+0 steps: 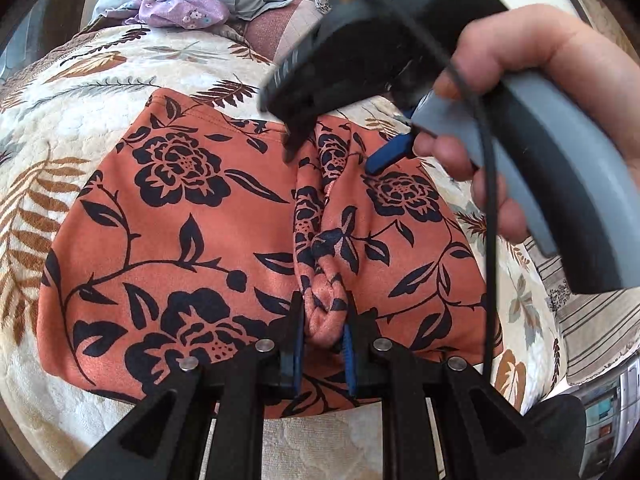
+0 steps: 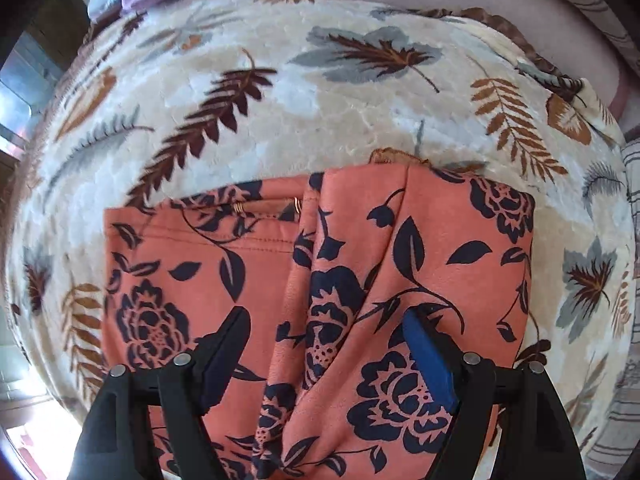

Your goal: Fold small clothes

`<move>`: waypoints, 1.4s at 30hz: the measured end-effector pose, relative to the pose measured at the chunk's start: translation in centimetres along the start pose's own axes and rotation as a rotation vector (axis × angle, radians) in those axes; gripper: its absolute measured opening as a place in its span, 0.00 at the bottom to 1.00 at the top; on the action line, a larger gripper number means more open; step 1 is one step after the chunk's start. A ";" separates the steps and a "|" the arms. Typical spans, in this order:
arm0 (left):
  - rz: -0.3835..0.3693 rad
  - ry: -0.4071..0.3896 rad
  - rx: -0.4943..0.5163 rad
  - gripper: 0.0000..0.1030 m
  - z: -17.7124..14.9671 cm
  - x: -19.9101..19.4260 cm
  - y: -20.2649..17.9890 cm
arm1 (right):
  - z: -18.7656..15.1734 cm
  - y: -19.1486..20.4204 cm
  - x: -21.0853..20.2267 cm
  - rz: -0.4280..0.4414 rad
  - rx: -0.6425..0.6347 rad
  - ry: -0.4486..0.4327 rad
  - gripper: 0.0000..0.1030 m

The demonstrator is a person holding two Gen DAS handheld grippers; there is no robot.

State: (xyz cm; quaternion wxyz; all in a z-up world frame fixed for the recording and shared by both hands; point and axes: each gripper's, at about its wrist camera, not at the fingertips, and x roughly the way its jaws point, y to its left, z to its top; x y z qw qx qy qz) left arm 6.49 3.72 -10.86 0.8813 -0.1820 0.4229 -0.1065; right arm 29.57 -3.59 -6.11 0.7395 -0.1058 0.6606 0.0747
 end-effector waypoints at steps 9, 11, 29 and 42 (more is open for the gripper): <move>-0.012 -0.167 0.026 0.16 1.2 -3.9 -0.6 | -1.0 -1.4 -4.0 0.060 -0.007 -0.121 0.17; -0.001 -0.256 0.044 0.16 1.2 -6.2 -0.7 | -1.2 -1.4 -6.1 0.139 0.009 -0.173 0.16; 0.101 -0.139 -0.303 0.21 -0.2 -7.6 10.0 | -3.1 3.4 -4.2 0.621 0.084 -0.306 0.17; 0.063 -0.152 -0.348 0.21 0.5 -7.8 9.9 | -23.7 -4.5 -0.9 1.069 0.509 -0.318 0.93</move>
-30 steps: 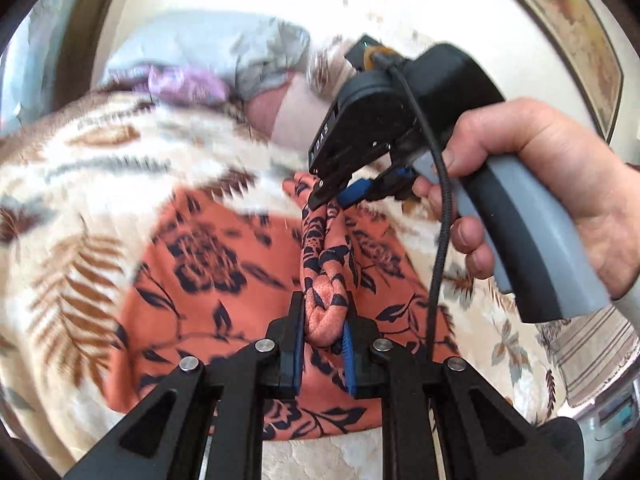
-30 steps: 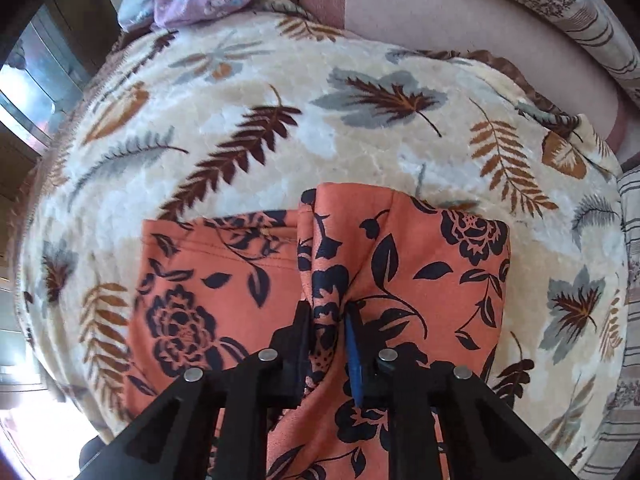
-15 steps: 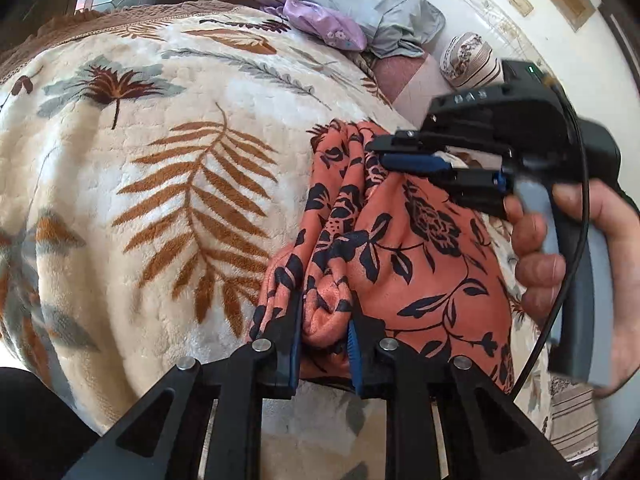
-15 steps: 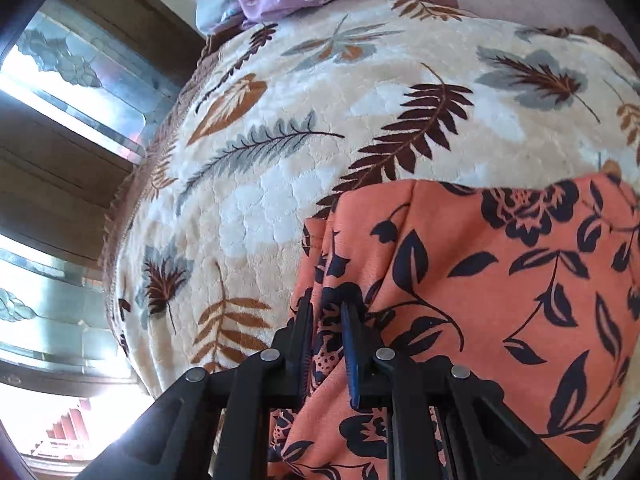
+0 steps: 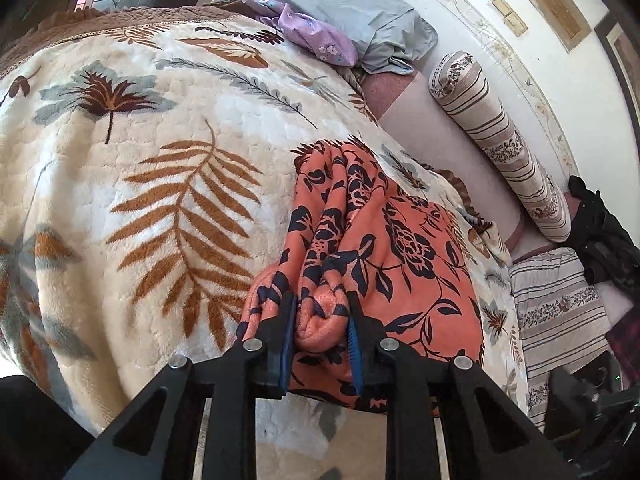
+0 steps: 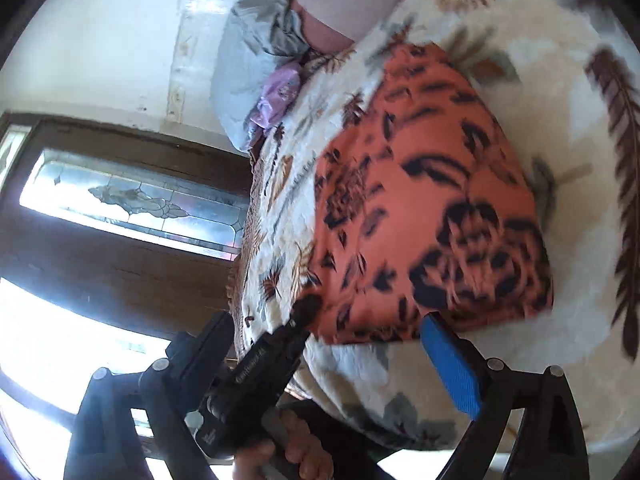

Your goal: Fold small clothes

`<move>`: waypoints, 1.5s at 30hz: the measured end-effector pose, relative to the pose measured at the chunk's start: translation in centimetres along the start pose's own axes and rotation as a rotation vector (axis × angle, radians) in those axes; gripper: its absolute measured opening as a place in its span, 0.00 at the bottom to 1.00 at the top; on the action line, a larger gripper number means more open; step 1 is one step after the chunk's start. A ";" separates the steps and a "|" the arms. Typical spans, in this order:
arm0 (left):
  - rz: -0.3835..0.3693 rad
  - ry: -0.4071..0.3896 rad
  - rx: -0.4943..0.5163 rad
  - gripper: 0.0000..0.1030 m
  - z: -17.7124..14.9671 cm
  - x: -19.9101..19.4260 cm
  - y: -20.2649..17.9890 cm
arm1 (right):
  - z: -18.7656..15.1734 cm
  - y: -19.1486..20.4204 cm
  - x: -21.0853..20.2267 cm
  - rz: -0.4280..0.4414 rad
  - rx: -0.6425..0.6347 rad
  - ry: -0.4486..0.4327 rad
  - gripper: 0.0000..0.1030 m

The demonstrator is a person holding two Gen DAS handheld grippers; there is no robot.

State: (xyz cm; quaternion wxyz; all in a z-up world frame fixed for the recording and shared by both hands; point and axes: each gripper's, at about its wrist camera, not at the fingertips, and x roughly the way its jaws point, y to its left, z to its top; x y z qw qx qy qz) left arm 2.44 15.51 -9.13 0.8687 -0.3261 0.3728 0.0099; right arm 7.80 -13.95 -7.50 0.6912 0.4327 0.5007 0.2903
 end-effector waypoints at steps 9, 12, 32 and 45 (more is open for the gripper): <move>-0.036 -0.165 0.099 0.21 0.1 -4.7 -2.9 | 1.7 -3.8 2.4 0.157 0.322 -0.154 0.44; 0.028 -0.138 0.170 0.27 -0.6 -3.6 -2.8 | 1.9 -3.8 3.2 0.058 0.263 -0.140 0.16; -0.266 0.380 -0.114 0.73 10.7 8.9 -1.9 | 4.8 -3.0 3.3 0.353 0.302 -0.091 0.16; -0.162 0.408 0.001 0.10 12.0 12.6 -3.1 | 4.9 -3.9 3.5 0.288 0.255 -0.056 0.15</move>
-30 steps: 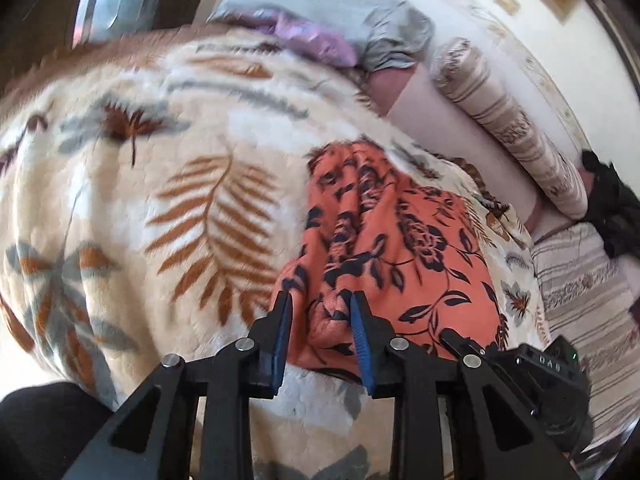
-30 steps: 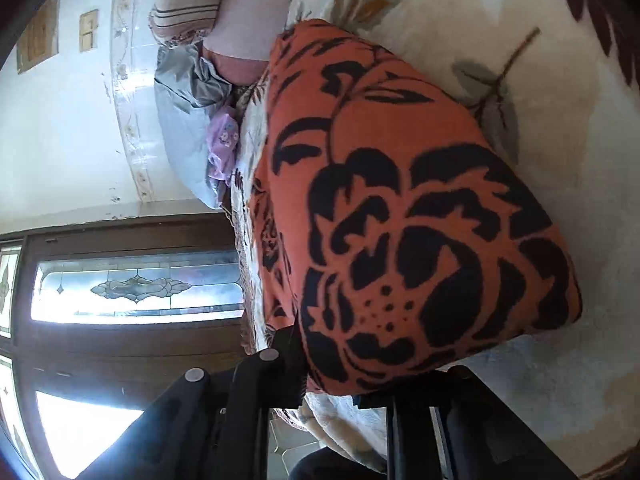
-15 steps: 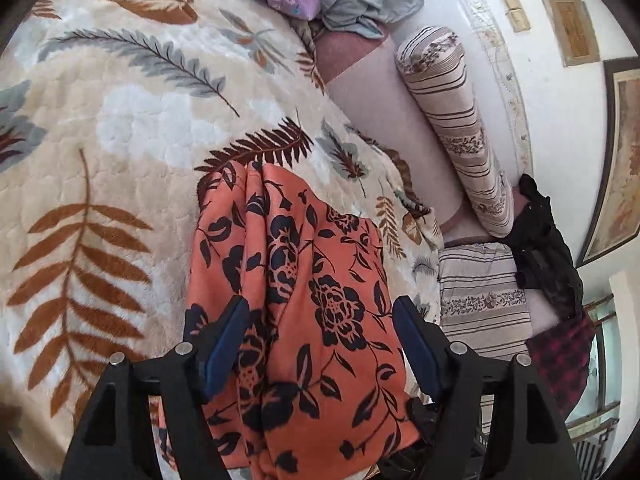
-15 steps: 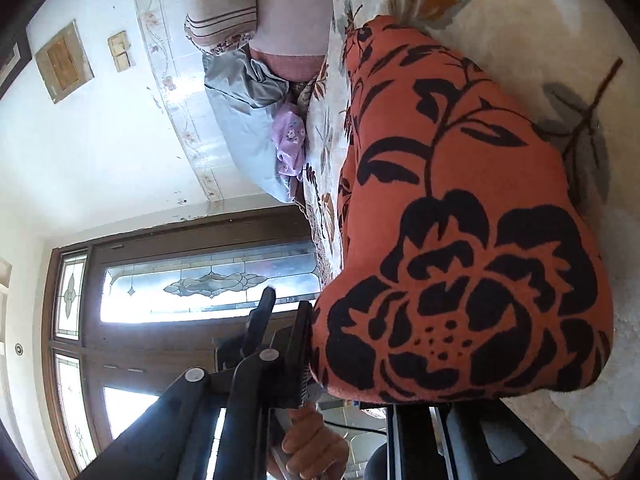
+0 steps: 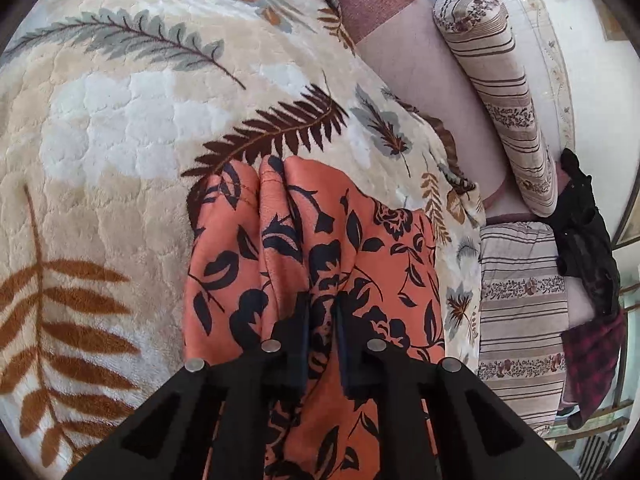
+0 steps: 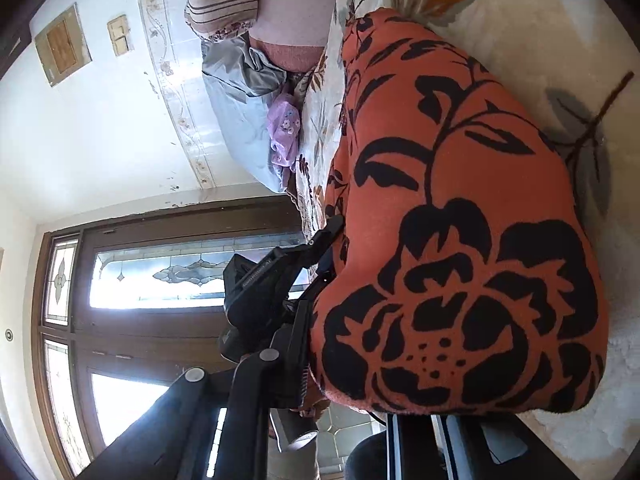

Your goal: Fold small clothes

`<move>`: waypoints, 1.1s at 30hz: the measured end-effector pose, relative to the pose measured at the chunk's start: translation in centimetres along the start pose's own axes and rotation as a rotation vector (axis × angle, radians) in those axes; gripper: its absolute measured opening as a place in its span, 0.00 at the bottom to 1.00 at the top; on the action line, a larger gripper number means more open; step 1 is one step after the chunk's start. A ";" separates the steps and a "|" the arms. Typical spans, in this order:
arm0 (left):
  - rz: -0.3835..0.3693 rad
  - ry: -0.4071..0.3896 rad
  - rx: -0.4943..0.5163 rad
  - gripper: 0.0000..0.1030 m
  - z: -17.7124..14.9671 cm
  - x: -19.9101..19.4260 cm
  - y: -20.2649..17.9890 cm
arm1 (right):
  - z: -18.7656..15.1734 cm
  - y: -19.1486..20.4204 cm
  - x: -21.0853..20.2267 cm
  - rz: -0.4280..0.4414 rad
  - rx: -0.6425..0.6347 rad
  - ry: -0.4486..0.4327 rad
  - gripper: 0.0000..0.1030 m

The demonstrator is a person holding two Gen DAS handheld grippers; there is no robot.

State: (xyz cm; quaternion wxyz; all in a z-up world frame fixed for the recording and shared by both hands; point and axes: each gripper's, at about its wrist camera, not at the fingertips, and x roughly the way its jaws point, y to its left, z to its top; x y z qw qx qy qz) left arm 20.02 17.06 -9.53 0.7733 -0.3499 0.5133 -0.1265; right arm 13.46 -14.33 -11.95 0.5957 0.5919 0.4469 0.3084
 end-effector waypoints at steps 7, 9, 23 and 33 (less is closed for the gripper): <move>0.013 -0.288 0.280 0.09 -3.1 -8.1 -5.9 | -0.8 2.3 0.4 0.004 -0.112 0.011 0.15; 0.052 -0.305 0.284 0.09 -3.2 -8.0 -5.1 | -0.9 2.3 0.7 0.014 -0.137 0.021 0.15; 0.089 -0.158 0.127 0.23 -2.1 -4.7 2.5 | -1.1 -2.2 2.0 -0.114 -0.051 0.031 0.42; 0.073 -0.276 0.203 0.33 -8.0 -9.1 -0.4 | -1.4 -2.0 2.7 -0.237 -0.191 0.039 0.25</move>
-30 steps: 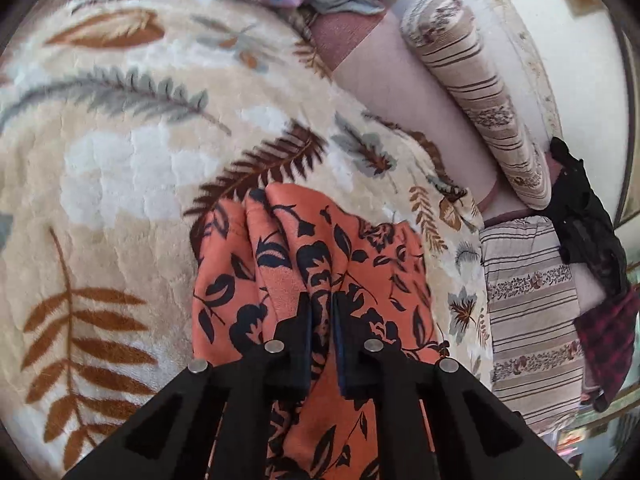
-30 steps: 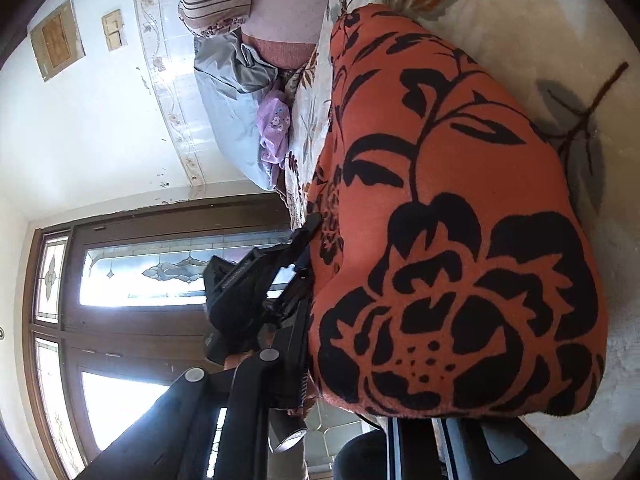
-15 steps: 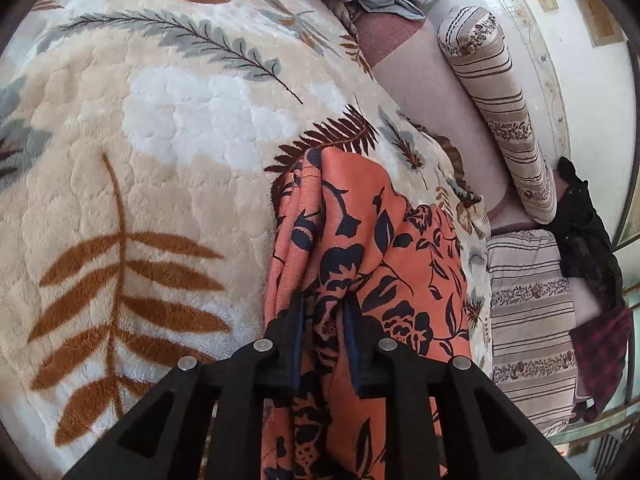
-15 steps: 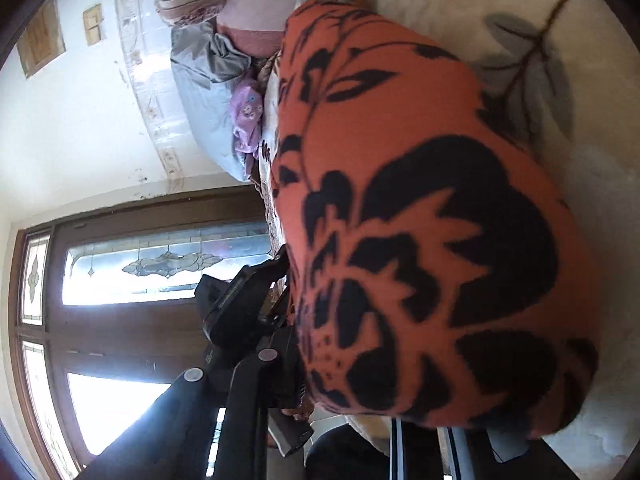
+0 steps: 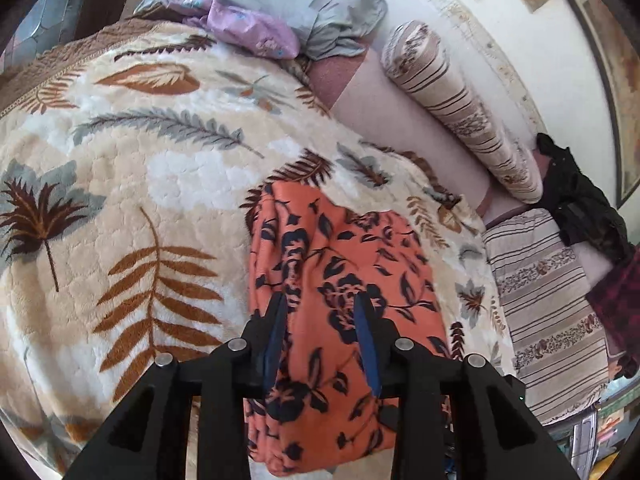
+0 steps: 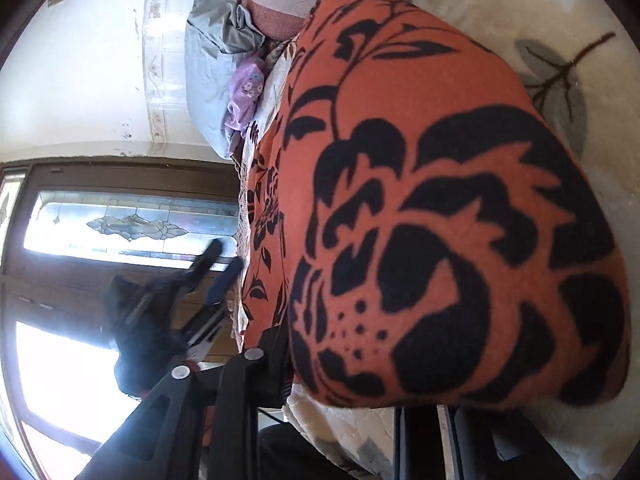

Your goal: Fold small clothes

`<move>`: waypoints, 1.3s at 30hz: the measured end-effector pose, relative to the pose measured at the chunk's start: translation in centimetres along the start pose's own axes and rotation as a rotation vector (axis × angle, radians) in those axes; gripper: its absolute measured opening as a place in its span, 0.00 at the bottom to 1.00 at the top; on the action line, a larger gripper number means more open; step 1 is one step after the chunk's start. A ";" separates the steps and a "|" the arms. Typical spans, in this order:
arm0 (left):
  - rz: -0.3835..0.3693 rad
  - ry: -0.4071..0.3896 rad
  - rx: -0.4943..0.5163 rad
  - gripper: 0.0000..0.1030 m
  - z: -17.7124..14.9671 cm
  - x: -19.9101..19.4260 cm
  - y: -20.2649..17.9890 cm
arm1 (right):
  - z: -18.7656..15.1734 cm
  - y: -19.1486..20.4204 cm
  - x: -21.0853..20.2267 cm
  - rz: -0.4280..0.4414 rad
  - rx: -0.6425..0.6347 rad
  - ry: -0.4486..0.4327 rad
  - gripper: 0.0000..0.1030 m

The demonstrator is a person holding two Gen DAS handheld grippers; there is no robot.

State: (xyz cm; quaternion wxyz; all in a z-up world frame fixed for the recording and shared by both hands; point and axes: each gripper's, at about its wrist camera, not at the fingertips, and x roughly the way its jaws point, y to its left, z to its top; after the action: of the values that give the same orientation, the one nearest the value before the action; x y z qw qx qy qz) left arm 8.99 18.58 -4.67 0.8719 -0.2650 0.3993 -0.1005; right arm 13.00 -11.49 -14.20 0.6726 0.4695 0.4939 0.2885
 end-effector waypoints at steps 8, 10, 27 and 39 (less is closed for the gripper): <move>0.218 0.144 -0.049 0.37 -3.7 3.0 2.9 | -1.6 -0.7 -1.9 0.002 0.026 0.055 0.32; 0.231 0.116 -0.006 0.36 -3.4 1.7 1.7 | -2.1 -0.7 -3.2 -0.008 -0.005 0.071 0.62; 0.318 0.069 0.339 0.57 -6.0 4.5 -5.7 | 2.9 0.7 -13.5 -0.090 -0.144 -0.069 0.67; 0.339 0.082 0.284 0.69 -4.4 9.6 -5.0 | 7.8 -1.8 -5.2 -0.204 -0.127 0.098 0.41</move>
State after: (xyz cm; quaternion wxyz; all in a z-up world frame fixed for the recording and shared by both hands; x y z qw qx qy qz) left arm 12.21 8.97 -10.46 0.8880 -0.0645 0.4548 -0.0186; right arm 18.35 -19.26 -13.23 0.7021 0.3585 0.5520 0.2718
